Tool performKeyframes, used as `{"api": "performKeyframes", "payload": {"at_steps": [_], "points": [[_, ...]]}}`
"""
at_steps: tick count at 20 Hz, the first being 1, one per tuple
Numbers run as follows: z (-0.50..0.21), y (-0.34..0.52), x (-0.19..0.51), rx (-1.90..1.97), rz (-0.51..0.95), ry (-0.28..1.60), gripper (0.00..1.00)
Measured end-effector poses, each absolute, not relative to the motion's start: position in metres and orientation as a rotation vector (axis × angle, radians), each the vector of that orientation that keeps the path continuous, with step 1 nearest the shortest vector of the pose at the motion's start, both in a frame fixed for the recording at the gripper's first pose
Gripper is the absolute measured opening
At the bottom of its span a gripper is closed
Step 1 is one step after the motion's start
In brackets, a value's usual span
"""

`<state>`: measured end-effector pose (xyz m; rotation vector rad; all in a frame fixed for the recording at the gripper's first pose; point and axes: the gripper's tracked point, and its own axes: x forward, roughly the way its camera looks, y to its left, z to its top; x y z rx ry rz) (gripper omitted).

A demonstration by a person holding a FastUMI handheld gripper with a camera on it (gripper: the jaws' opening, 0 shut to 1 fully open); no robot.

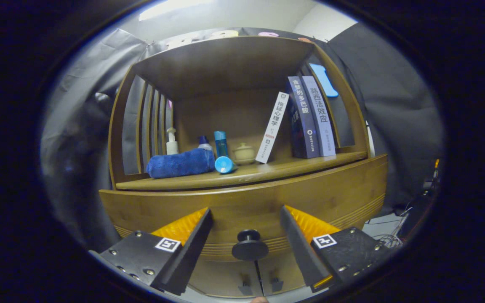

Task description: Pull open the drawer, take out the items inside it, and place them on the countertop above the cabinet.

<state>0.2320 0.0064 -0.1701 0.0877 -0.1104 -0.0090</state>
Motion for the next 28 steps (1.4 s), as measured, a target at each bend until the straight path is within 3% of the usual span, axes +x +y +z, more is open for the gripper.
{"api": "performKeyframes", "payload": {"at_steps": [20, 28], "points": [[-0.182, 0.03, 0.265, 0.031, -0.001, -0.09, 0.98], [-0.174, 0.032, 0.208, -0.033, 0.017, -0.013, 0.98]]}}
